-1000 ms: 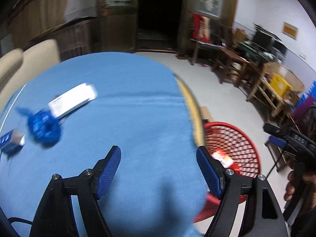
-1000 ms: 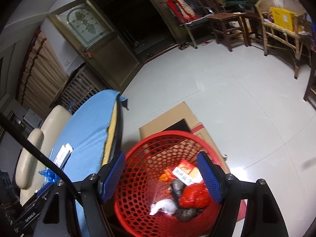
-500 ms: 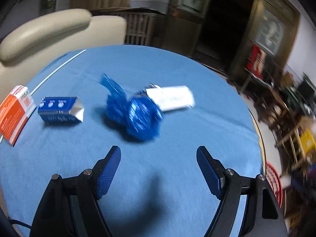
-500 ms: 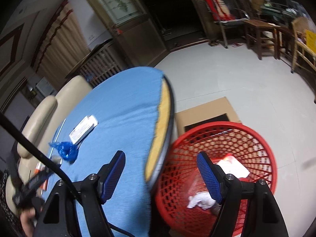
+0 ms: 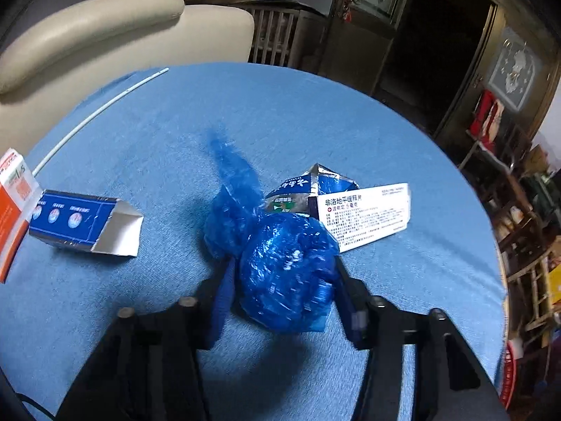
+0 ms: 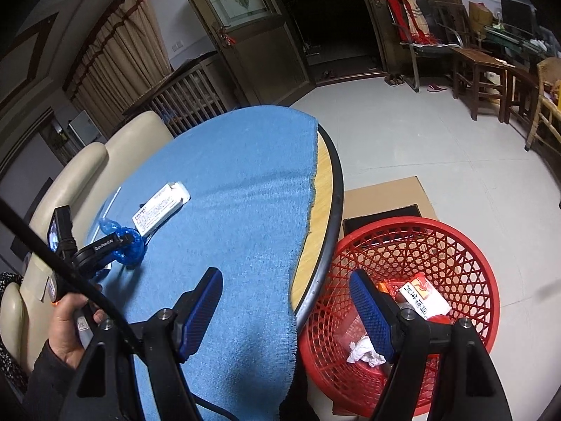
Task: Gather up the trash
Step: 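Grasp the blue plastic bag on the table with the left gripper, then grasp the white medicine blister card with the right gripper while the left holds the blue bag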
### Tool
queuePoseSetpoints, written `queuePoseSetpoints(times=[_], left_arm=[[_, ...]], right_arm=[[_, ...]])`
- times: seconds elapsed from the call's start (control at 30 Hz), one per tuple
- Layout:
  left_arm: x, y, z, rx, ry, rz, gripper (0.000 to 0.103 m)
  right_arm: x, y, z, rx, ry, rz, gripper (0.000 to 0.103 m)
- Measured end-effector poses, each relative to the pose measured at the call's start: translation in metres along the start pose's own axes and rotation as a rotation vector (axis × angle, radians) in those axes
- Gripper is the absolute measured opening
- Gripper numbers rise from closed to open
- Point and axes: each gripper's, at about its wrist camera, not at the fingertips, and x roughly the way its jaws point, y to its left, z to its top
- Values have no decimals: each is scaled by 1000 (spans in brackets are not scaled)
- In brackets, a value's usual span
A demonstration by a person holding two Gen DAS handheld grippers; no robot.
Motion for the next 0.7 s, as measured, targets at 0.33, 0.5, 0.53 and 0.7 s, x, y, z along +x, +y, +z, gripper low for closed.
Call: queuePoseSetpoints(times=[0.33, 0.5, 0.53, 0.7], left_arm=[[-56, 32, -44, 44, -46, 19, 44], [-67, 43, -60, 73, -66, 54, 44], [-68, 45, -62, 74, -70, 62, 44], [-69, 49, -65, 69, -78, 58, 44]], right_arm=[[36, 38, 0, -45, 71, 66, 78], [75, 78, 10, -34, 145, 159, 78], [84, 86, 12, -29, 160, 177, 78], [136, 131, 31, 90, 228, 276, 78]])
